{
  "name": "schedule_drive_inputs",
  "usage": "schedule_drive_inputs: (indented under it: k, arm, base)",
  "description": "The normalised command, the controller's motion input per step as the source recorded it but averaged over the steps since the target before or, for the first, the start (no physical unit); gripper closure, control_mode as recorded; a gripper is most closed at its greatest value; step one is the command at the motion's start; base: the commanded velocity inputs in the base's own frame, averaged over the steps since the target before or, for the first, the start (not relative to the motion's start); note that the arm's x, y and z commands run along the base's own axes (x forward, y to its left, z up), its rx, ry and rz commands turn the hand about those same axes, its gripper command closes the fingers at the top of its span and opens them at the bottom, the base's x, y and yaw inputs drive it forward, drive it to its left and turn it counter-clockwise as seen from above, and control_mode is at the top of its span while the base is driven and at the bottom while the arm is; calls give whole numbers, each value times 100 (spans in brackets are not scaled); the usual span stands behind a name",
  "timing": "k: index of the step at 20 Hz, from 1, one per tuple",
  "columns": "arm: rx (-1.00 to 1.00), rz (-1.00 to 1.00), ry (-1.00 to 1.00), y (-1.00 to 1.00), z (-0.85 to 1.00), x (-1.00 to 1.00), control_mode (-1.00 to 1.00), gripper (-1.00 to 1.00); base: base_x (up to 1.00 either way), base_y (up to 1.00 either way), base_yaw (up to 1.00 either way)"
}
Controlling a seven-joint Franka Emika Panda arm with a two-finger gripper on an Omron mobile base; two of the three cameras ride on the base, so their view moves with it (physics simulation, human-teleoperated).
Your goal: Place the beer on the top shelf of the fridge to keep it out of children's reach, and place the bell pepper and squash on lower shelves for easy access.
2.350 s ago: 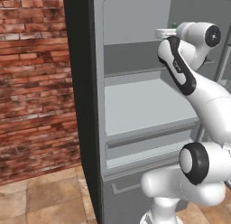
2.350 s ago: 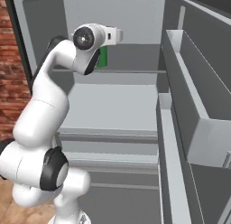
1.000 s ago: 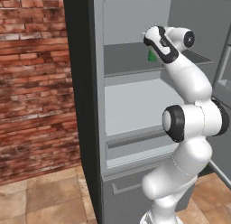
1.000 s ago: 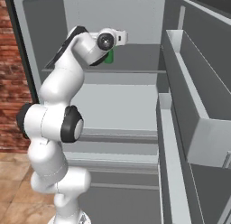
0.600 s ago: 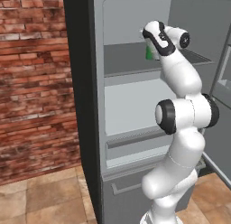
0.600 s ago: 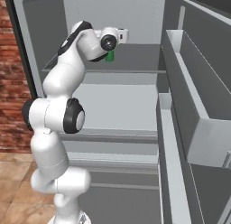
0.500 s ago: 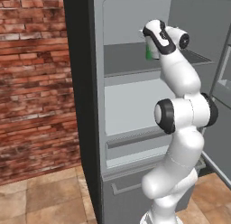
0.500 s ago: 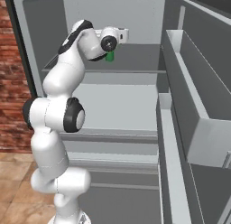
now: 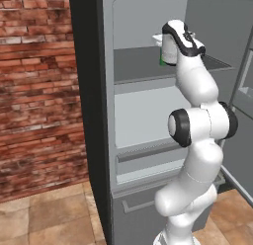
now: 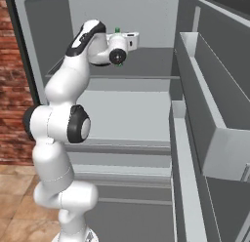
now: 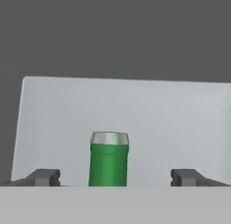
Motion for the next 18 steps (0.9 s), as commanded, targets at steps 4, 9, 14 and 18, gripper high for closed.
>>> schedule_drive_inputs:
  k: [4, 9, 14, 18]
  arm:
    - [-11, 0, 7, -2, 2, -23, -100, -100]
    - [-8, 0, 10, -25, 22, -48, -100, -100]
    - [-10, 0, 11, -13, 13, -59, -100, -100]
    - [-11, 0, 7, -3, -3, -99, -100, -100]
  base:
    - [0, 0, 0]
    - [0, 0, 0]
    - [0, 0, 0]
    - [0, 0, 0]
